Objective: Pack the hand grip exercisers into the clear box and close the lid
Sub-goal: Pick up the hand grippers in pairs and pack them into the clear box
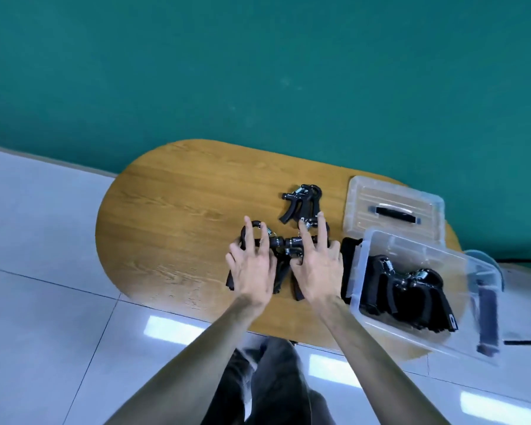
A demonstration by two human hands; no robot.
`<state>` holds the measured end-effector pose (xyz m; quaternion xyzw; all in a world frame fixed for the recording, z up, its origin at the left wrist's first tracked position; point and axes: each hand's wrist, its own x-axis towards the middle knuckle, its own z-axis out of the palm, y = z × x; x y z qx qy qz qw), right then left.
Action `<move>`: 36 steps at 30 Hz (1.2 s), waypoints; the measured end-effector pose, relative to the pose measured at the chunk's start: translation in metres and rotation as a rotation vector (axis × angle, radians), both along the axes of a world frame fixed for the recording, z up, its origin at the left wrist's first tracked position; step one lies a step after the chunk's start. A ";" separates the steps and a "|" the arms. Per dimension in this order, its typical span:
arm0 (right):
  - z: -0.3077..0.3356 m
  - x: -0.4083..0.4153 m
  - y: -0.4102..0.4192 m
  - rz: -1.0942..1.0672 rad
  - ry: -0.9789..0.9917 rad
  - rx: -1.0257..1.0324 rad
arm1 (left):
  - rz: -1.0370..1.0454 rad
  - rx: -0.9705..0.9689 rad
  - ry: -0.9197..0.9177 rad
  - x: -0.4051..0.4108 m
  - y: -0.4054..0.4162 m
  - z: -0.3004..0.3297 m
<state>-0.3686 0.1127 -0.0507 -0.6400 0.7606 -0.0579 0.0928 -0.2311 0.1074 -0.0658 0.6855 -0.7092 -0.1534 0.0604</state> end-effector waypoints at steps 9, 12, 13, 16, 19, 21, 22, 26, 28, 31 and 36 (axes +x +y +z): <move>0.027 -0.087 0.049 -0.178 -0.021 -0.051 | -0.188 -0.050 0.017 -0.092 0.022 0.026; 0.029 -0.129 0.074 -0.252 -0.025 -0.054 | -0.275 -0.051 0.003 -0.135 0.035 0.029; 0.029 -0.141 0.082 -0.266 -0.027 -0.050 | -0.295 -0.054 0.004 -0.147 0.040 0.029; 0.025 -0.183 0.107 -0.288 -0.037 -0.028 | -0.359 -0.065 0.001 -0.190 0.053 0.030; 0.020 -0.216 0.124 -0.327 -0.081 -0.012 | -0.387 -0.067 -0.002 -0.227 0.062 0.026; 0.016 -0.236 0.128 -0.343 -0.100 0.002 | -0.392 -0.057 0.001 -0.249 0.064 0.019; 0.013 -0.246 0.129 -0.351 -0.109 0.006 | -0.395 -0.045 0.000 -0.259 0.065 0.017; -0.005 -0.276 0.129 -0.349 -0.148 0.053 | -0.379 0.012 -0.011 -0.286 0.066 0.003; -0.015 -0.286 0.126 -0.356 -0.185 0.082 | -0.368 0.032 -0.018 -0.295 0.065 -0.005; -0.030 -0.299 0.119 -0.361 -0.238 0.126 | -0.344 0.078 -0.051 -0.307 0.059 -0.020; -0.055 -0.316 0.107 -0.323 -0.279 0.185 | -0.267 0.146 -0.107 -0.320 0.049 -0.043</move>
